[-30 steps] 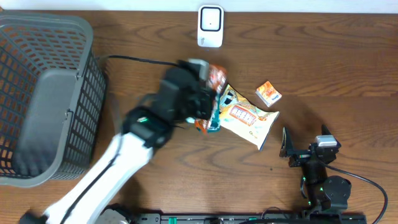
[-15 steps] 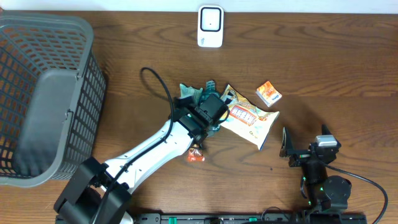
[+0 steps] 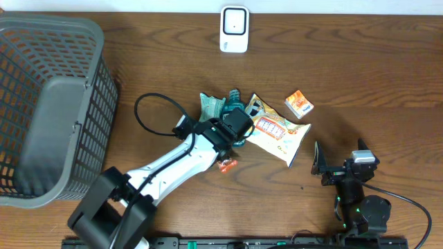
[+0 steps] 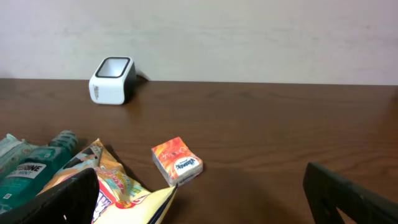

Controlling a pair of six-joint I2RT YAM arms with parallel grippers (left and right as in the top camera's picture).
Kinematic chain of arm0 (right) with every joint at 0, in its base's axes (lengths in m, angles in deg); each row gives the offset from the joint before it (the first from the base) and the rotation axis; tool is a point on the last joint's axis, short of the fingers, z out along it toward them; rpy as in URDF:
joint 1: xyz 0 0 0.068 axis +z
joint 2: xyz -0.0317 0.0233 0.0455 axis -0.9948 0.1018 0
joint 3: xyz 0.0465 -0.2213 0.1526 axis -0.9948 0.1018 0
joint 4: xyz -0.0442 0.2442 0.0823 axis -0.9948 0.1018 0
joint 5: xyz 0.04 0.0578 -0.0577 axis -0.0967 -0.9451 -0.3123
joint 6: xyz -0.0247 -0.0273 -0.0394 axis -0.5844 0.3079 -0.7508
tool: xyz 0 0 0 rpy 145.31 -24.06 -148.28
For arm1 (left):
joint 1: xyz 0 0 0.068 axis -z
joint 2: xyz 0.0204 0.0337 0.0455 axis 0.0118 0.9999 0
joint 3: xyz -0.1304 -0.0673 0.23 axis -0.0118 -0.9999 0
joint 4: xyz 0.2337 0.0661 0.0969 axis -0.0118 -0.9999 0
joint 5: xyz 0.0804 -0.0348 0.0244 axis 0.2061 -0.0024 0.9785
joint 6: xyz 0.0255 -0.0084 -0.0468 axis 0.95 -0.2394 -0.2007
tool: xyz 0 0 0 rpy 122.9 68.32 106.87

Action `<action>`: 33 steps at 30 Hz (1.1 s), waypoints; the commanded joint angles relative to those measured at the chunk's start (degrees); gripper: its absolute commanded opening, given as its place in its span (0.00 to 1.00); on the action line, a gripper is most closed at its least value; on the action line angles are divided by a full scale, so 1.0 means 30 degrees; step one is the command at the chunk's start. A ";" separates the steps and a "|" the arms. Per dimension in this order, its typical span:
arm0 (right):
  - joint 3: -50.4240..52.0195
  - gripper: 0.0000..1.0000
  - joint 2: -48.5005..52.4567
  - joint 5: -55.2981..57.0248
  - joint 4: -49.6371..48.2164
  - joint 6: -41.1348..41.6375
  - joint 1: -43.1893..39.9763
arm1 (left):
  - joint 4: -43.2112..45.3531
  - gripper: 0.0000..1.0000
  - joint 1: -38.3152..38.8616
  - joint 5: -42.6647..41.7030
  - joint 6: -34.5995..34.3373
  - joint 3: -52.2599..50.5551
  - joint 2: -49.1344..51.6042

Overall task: Scan the item barcode
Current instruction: 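Carry the TOP bar out and place it left of the wipes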

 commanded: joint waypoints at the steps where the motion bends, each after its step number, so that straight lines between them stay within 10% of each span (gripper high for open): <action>1: 0.0029 0.99 -0.0109 0.0007 0.0073 -0.0284 0.0066 | -0.0262 0.15 -0.0029 0.0175 -0.1355 -0.0313 0.0743; 3: 0.0029 0.99 -0.0109 0.0007 0.0073 -0.0284 0.0066 | -0.0262 0.23 -0.0029 -0.0007 -0.1355 -0.0313 0.0889; 5: 0.0029 0.99 -0.0109 0.0007 0.0073 -0.0284 0.0066 | -0.0248 0.66 -0.0029 -0.0124 -0.1355 -0.0313 0.0911; 7: 0.0029 0.99 -0.0109 0.0007 0.0073 -0.0284 0.0066 | -0.0255 0.89 -0.0029 -0.0175 -0.1333 -0.0306 0.0903; 15: 0.0029 0.99 -0.0109 0.0007 0.0073 -0.0284 0.0066 | -0.0153 0.96 -0.0015 0.2193 0.3978 0.0379 -0.1457; 18: 0.0029 0.99 -0.0109 0.0007 0.0073 -0.0284 0.0066 | 0.2769 1.00 -0.0015 0.4918 1.2240 0.1035 -0.4007; 22: 0.0029 0.99 -0.0109 0.0007 0.0073 -0.0284 0.0066 | 1.1905 0.98 -0.0036 0.5289 2.9274 0.1690 -0.7752; 28: 0.0029 0.99 -0.0109 0.0007 0.0073 -0.0284 0.0066 | 2.3030 0.98 -0.0852 1.0397 3.9233 0.3213 -1.0127; 33: 0.0029 0.99 -0.0109 0.0007 0.0073 -0.0284 0.0066 | 2.3700 0.98 -0.1923 1.2007 4.8843 0.3410 -1.0397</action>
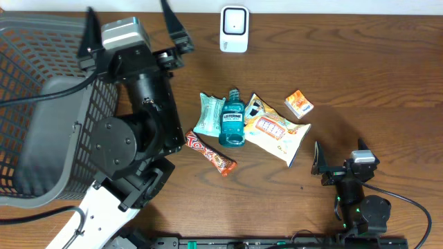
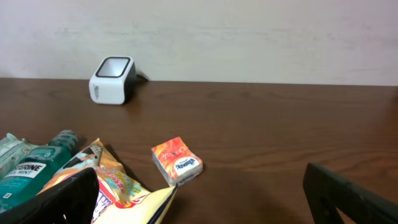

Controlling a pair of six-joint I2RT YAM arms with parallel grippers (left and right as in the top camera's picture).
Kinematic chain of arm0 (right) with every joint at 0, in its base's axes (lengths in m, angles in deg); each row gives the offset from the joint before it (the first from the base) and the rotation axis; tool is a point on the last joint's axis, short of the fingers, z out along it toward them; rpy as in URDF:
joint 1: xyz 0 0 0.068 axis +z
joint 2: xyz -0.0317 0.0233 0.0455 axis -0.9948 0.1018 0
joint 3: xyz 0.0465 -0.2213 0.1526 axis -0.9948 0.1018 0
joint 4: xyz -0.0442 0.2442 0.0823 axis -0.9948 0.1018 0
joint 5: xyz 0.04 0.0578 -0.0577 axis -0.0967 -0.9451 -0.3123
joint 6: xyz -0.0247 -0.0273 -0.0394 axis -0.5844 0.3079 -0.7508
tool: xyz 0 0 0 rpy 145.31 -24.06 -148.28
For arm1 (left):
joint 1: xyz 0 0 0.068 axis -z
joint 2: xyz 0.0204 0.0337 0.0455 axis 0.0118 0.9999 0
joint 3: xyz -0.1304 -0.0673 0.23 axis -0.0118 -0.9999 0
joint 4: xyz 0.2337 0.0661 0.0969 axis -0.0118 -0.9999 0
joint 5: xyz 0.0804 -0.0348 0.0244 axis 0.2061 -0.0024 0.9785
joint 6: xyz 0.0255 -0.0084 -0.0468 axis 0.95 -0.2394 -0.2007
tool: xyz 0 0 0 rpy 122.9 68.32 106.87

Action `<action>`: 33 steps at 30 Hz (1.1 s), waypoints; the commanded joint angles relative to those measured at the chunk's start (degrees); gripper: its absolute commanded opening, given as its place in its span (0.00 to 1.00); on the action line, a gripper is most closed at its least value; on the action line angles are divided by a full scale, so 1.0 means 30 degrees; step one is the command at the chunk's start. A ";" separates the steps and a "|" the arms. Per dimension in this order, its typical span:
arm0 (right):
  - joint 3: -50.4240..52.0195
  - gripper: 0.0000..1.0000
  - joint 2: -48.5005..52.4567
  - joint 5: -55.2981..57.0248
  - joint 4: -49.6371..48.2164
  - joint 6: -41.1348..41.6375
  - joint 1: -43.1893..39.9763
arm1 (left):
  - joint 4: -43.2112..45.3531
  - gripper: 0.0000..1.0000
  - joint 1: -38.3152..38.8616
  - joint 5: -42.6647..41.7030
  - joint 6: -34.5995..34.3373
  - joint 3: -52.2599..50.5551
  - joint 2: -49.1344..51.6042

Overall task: Scan the item barcode
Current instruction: 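Carry the TOP bar out and place it left of the wipes, then retract the left arm to rest and move the right arm forward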

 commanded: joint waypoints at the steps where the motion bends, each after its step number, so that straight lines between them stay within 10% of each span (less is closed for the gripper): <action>1: 0.0029 0.99 -0.0109 0.0007 0.0073 -0.0277 0.0066 | -0.1370 0.98 -0.0707 0.1719 0.8655 -0.0036 0.0168; 7: 0.0029 0.99 -0.0109 0.0007 0.0073 -0.0277 0.0066 | -1.1897 0.98 -0.2404 -0.3861 0.3191 -0.0066 -0.2936; 13: 0.0029 0.99 -0.0109 0.0007 0.0073 -0.0277 0.0066 | -1.5387 0.98 -0.3570 -0.9194 -0.1894 -0.0379 -0.6280; 24: 0.0029 0.99 -0.0109 0.0007 0.0073 -0.0277 0.0066 | -1.5759 0.98 -0.4415 -1.0754 -0.3308 -0.0393 -1.1169; 33: 0.0029 0.99 -0.0109 0.0007 0.0073 -0.0277 0.0066 | -1.6407 0.98 -1.1147 -1.1985 -0.5391 -0.0393 -1.6072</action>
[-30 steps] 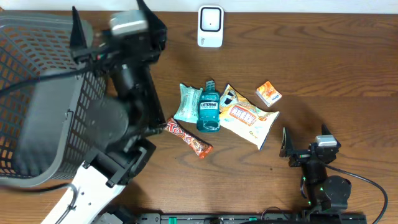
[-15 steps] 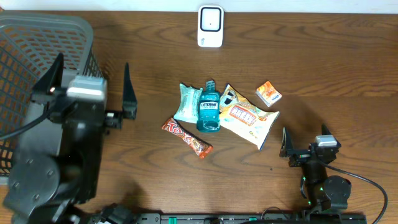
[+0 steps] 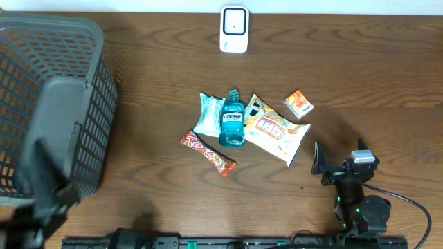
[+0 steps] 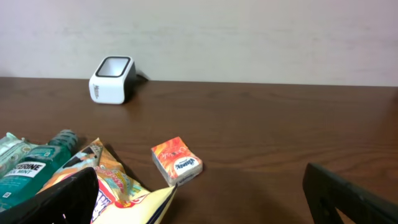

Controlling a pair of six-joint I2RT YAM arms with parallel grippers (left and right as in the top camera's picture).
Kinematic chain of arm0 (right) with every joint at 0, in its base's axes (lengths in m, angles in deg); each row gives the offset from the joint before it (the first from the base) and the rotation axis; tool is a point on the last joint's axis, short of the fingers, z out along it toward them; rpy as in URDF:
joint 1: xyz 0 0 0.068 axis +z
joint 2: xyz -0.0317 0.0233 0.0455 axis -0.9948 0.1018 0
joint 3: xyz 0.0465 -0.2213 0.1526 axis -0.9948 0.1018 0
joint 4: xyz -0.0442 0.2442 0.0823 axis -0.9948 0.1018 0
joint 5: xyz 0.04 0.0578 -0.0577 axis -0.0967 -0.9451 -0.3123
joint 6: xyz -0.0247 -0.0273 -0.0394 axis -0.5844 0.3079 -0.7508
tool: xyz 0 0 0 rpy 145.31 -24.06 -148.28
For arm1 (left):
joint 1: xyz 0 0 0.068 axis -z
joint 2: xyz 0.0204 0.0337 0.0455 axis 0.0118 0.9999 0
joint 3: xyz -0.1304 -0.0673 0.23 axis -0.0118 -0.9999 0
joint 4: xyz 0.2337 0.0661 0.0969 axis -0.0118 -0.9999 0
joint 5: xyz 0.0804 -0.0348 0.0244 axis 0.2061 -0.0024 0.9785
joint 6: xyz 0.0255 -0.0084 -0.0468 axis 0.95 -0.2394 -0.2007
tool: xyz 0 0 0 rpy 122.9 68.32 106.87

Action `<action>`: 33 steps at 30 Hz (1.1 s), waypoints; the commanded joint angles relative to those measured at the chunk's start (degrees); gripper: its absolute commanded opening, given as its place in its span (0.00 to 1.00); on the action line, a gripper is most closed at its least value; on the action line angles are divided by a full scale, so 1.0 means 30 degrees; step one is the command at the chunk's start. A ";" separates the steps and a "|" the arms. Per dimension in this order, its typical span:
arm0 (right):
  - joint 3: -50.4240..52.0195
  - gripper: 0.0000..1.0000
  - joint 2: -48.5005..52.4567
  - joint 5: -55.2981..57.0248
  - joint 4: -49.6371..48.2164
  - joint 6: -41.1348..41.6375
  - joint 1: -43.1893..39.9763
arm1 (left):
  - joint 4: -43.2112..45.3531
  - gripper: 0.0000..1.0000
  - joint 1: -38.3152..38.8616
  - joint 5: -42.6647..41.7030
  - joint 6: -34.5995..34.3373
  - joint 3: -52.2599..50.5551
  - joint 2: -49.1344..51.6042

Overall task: Scan the item barcode
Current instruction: 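Retract the left arm to rest and move the right arm forward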

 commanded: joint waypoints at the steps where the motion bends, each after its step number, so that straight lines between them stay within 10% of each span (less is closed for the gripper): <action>1: 0.0029 0.99 -0.0117 0.0007 0.0066 -0.0284 0.0066 | -0.0772 0.98 -0.2703 -0.1807 -0.1464 -0.0087 -0.2106; 16: 0.0029 0.99 -0.0117 -0.0095 0.0044 -0.0204 0.0073 | -0.2987 0.98 -0.4714 -0.5005 -0.2659 -0.0124 -0.6353; 22: 0.0029 0.99 0.0029 -0.7796 -0.0386 1.4105 0.0073 | -0.3366 0.98 -0.5253 -0.5005 -0.6054 -0.0328 -0.6608; 33: 0.0029 0.99 0.0029 -1.0746 -0.2572 1.7894 0.0051 | -0.3475 0.98 -0.5071 -0.4969 -0.6033 -0.0153 -0.7060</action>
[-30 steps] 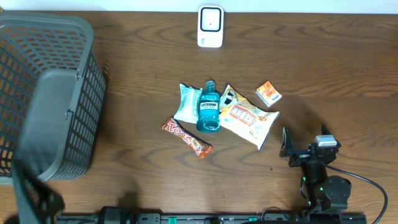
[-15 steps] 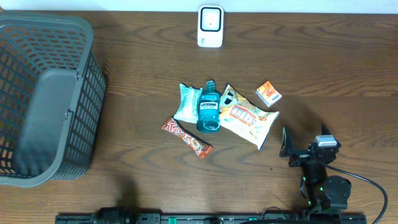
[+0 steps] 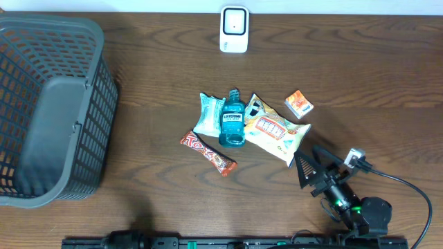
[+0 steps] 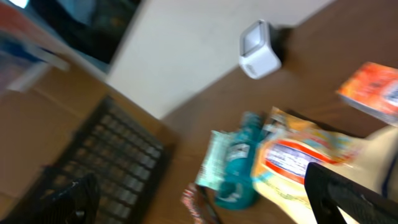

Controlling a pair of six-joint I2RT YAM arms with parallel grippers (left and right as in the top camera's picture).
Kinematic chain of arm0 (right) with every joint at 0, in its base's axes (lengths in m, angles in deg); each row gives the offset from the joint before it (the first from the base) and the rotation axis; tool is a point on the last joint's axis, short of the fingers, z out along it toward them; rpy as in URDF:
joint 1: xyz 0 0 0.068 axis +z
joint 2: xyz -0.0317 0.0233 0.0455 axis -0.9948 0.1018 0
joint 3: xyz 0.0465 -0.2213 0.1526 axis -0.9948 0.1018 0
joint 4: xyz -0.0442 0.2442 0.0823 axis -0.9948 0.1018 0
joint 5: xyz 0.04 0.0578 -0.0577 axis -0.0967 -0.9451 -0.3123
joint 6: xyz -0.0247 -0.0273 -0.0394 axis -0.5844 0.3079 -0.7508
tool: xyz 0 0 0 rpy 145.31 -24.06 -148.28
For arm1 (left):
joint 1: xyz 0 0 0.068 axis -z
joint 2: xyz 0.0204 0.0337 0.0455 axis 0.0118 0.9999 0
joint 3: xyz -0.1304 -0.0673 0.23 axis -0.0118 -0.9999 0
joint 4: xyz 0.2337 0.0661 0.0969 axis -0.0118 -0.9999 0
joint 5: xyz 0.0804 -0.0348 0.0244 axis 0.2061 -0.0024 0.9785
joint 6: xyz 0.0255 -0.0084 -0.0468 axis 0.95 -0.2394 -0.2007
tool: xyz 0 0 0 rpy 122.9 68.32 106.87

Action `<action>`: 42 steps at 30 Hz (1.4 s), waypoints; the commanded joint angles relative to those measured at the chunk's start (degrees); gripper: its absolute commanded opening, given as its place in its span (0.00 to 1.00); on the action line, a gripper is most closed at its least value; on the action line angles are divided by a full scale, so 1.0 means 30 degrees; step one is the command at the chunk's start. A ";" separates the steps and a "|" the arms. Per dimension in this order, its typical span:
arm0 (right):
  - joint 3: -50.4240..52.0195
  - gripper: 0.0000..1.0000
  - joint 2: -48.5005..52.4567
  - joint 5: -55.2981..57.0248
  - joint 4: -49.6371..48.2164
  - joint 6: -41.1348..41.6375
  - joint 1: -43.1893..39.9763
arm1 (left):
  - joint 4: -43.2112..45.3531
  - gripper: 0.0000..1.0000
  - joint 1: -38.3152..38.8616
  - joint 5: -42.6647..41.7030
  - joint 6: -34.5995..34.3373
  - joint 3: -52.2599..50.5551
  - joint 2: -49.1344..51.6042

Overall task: Scan the item barcode
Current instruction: 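Retract the left arm to rest and move the right arm forward, then grasp the yellow wet wipes pack edge with the right gripper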

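Observation:
The white barcode scanner stands at the table's far edge. In a pile at mid-table lie a green packet, a teal mouthwash bottle, a yellow snack bag, an orange tissue pack and a red candy bar. My right gripper is open at the front right, angled toward the snack bag's near corner and holding nothing. Its blurred, tilted wrist view shows the scanner, bottle, snack bag and open right gripper. The left gripper is out of view.
A large grey mesh basket takes up the table's left side and appears in the wrist view as the basket. A black cable trails from the right arm along the front right.
My right gripper has swung left and tilted toward the pile, so its view now takes in the basket. The dark blur of the left arm at the front left is gone.
The left arm first reached into the pile by the bottle and candy bar. Then it stood high over the basket with empty open jaws, and the candy bar lay uncovered. It then left the view. The right arm stayed still until its present turn.

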 commanded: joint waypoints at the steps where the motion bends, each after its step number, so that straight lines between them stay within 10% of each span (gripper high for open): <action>1: 0.0015 0.99 0.0007 -0.1938 -0.2135 0.0707 0.0051 | 0.0058 0.98 0.0044 -0.0219 -0.0219 0.0087 -0.0168; 10: -0.5595 0.99 0.1428 0.3781 0.9595 -0.7074 0.0073 | -0.0794 0.98 0.0036 -0.0015 -0.0226 0.0080 -0.0168; 17: -1.2568 0.99 1.1052 0.8400 1.5795 -0.5982 0.0073 | -0.3723 0.98 0.0036 -0.0015 -0.0226 -0.0299 -0.0168; 27: -1.3311 0.99 2.4451 0.3249 1.1307 -0.8881 0.0423 | -0.3723 0.98 0.0036 -0.0015 -0.0226 -0.2033 -0.0175; 35: -1.3311 0.98 2.8327 0.2863 0.7366 -0.8801 0.2426 | -0.3730 0.98 0.0036 -0.0015 -0.0226 -0.2295 -0.0175; 39: -1.3311 0.26 2.9572 0.5093 0.6783 -0.7526 0.3657 | -0.3716 0.98 0.0036 -0.0015 -0.0226 -0.2295 -0.0175; 42: -1.3406 0.02 2.9281 0.4991 0.7184 -0.6280 0.3636 | -0.3723 0.98 0.0036 -0.0015 -0.0226 -0.2295 -0.0175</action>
